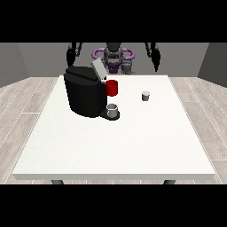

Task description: Insert the coffee pod into the coffee machine and close the lid

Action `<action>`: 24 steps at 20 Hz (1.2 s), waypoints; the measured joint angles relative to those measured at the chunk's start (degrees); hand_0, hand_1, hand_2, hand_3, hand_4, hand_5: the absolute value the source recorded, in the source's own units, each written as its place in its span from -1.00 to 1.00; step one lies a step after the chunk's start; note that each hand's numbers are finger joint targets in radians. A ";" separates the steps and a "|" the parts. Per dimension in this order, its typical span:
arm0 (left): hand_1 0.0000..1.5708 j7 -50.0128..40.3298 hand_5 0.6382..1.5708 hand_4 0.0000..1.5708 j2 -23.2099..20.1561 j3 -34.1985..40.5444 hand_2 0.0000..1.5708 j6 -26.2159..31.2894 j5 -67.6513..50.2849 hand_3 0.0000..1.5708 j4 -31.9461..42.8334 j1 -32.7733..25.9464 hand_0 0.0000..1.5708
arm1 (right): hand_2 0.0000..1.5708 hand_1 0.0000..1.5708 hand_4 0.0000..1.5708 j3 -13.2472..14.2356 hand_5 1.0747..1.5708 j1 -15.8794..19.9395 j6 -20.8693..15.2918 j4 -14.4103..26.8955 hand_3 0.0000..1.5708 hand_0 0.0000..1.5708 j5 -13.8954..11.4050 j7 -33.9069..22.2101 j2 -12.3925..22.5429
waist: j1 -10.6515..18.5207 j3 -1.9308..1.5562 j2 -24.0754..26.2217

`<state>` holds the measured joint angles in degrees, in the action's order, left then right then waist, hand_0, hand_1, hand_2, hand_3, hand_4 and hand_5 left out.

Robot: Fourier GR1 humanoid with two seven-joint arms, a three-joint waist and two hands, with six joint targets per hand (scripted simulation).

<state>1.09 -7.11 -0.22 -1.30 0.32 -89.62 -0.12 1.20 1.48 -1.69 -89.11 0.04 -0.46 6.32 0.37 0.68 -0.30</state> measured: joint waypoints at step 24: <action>-1.00 4.34 1.00 -1.00 -22.82 2.17 -1.00 13.02 17.09 -1.00 24.89 20.93 -1.00 | -1.00 -1.00 -1.00 -5.82 1.00 6.51 -5.75 -2.15 -1.00 -1.00 -9.36 2.28 -3.87 | -11.65 -0.65 -12.25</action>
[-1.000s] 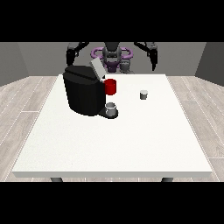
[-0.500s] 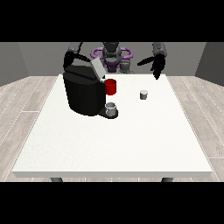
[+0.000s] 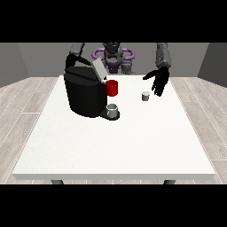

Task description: Insert the coffee pod into the coffee machine and close the lid

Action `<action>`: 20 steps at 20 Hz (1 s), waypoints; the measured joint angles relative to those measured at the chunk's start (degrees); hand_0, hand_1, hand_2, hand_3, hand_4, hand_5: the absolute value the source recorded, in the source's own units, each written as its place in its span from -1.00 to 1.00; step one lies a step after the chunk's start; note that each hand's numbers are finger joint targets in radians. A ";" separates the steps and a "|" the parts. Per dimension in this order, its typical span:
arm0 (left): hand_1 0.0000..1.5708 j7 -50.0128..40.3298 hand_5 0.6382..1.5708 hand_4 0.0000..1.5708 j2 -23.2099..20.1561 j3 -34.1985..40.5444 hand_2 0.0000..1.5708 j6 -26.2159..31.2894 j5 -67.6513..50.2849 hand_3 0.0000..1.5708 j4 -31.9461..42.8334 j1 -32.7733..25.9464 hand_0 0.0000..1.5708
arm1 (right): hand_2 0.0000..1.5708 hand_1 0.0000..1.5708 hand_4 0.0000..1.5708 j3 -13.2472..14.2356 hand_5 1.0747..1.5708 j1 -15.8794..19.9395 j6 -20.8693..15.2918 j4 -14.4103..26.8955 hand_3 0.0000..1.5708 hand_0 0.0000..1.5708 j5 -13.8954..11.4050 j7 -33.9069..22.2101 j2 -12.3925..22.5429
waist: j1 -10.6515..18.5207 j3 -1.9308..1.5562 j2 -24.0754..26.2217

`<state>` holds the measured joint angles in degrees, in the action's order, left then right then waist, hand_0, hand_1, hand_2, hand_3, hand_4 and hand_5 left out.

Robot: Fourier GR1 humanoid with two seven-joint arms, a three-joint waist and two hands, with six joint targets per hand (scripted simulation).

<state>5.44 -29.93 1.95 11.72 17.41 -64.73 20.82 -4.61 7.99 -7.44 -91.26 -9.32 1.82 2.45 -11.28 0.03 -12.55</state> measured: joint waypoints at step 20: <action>0.05 5.49 1.00 -0.57 4.75 -7.86 0.27 -12.90 21.22 0.09 15.08 10.58 0.05 | -1.00 -1.00 -1.00 2.05 1.00 7.44 -2.37 10.35 -1.00 -1.00 -0.77 -2.08 -1.34 | 2.88 -0.03 -2.86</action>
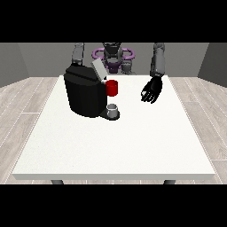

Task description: Insert the coffee pod into the coffee machine and close the lid

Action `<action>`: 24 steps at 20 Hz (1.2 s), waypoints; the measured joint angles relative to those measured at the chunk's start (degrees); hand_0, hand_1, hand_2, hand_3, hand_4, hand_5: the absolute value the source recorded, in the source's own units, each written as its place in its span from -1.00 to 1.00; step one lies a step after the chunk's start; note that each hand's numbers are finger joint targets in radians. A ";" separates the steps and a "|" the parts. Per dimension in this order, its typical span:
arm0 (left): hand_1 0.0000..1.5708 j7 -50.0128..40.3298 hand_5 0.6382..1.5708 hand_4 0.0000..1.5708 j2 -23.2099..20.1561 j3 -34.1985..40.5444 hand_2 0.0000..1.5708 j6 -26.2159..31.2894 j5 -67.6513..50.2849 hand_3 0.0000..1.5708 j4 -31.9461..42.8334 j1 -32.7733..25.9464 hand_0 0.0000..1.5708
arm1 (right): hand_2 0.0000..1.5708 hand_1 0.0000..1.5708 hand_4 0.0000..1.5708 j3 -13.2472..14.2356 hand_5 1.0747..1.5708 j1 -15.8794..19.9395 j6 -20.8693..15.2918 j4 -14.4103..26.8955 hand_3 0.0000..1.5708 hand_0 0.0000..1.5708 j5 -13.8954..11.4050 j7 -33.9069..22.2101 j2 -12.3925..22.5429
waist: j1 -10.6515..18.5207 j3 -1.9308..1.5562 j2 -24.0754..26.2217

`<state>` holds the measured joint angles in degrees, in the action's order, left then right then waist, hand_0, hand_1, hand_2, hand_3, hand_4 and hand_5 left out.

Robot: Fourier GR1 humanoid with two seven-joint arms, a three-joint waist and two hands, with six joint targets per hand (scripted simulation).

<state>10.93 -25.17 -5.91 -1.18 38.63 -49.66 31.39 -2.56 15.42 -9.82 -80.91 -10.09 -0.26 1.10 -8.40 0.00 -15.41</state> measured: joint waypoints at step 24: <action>0.80 4.65 1.00 -0.34 3.21 1.58 0.78 8.41 5.11 0.67 9.31 8.32 0.80 | -1.00 -1.00 -1.00 2.33 1.00 -1.18 -1.08 11.23 -1.00 -1.00 0.05 2.61 0.39 | 1.62 -0.01 6.12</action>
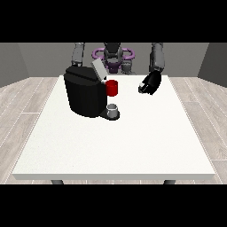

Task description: Insert the coffee pod into the coffee machine and close the lid

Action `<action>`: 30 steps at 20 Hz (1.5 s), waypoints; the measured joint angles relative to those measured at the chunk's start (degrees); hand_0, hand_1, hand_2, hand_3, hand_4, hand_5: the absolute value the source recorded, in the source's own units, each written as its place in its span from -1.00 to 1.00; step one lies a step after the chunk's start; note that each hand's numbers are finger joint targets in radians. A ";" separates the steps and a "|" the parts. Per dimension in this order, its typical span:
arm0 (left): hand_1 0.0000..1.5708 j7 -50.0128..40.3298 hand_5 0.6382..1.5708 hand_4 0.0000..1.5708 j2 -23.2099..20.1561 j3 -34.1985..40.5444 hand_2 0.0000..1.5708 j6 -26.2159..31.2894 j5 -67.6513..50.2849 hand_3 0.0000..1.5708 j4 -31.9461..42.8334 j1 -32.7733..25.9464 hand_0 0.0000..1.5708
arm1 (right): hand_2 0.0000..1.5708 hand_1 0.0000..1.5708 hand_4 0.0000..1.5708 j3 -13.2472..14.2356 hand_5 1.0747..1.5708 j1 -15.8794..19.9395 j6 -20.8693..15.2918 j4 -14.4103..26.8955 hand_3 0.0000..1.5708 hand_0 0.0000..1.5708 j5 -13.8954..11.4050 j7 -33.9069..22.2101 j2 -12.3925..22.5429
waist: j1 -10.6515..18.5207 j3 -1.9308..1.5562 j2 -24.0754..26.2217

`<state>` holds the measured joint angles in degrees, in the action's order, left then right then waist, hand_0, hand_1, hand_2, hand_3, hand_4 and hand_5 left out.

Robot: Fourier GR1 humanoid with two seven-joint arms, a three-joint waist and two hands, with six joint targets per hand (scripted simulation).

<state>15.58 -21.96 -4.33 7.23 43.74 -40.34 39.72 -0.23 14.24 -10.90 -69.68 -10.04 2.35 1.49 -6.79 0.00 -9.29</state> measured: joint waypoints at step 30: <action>0.56 -12.65 1.00 -0.39 -1.48 9.93 0.63 18.33 -4.39 0.59 -1.34 23.98 0.56 | -1.00 -1.00 -1.00 -2.00 1.00 4.95 1.15 -1.41 -1.00 -1.00 -0.57 -0.79 -0.49 | -8.39 -0.01 1.51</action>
<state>2.93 -23.44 5.59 25.56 39.35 -41.68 63.70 -2.23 19.19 -9.75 -71.09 -10.61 1.57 1.00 -15.17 -0.01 -7.78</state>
